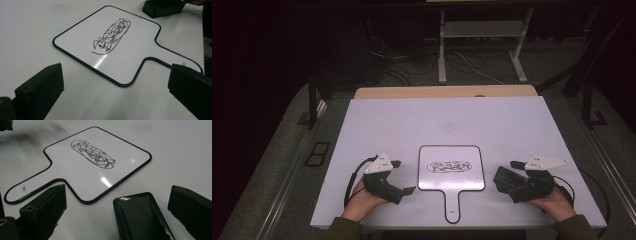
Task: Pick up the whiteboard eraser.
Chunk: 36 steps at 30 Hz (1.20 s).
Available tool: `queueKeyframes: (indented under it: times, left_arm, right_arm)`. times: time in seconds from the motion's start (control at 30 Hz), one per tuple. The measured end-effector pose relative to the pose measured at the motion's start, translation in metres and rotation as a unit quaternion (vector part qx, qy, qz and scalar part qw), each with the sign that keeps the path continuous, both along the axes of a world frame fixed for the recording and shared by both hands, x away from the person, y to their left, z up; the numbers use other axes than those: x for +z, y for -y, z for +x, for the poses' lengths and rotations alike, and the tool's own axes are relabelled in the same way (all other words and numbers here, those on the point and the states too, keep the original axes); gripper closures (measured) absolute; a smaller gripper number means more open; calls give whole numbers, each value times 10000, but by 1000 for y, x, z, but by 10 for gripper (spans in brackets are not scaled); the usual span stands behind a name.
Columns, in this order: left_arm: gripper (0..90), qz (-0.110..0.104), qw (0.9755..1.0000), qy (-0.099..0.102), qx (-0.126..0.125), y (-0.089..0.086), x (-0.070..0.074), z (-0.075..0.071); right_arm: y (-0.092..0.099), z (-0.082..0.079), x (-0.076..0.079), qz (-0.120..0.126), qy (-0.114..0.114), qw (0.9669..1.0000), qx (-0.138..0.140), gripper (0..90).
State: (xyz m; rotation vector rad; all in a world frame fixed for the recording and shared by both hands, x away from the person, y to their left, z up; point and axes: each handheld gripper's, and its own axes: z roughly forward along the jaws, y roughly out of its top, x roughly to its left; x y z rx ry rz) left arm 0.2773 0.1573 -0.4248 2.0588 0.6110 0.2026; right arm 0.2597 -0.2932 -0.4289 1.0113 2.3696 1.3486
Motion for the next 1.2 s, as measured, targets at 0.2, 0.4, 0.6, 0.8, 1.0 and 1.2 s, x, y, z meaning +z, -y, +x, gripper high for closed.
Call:
queueKeyframes:
  times: [0.2, 0.4, 0.6, 0.8, 1.0, 1.2]
  left_arm:
    - [0, 27, 10000, -48, -38, 1, -1, -1]
    - [0, 1, 10000, -19, -41, 1, 0, -3]
    - [0, 18, 10000, -21, -52, 0, -1, -3]
    - [0, 54, 9999, -20, -85, 1, -1, -3]
    - [0, 45, 9999, -29, -96, 1, -2, -3]
    - [0, 32, 9999, -44, -89, 2, -2, -3]
  right_arm:
    - [2, 1, 1, 47, 1, 10000, 24, 6]
    - [6, 0, 4, 53, 79, 10000, 9, 7]
    - [11, 4, 8, 129, 36, 9999, 38, 6]
    - [16, 6, 12, 56, -24, 10000, 31, 6]
    - [22, 8, 16, -105, 16, 9999, 25, 7]
    - [26, 9, 15, -229, -7, 9997, 71, 7]
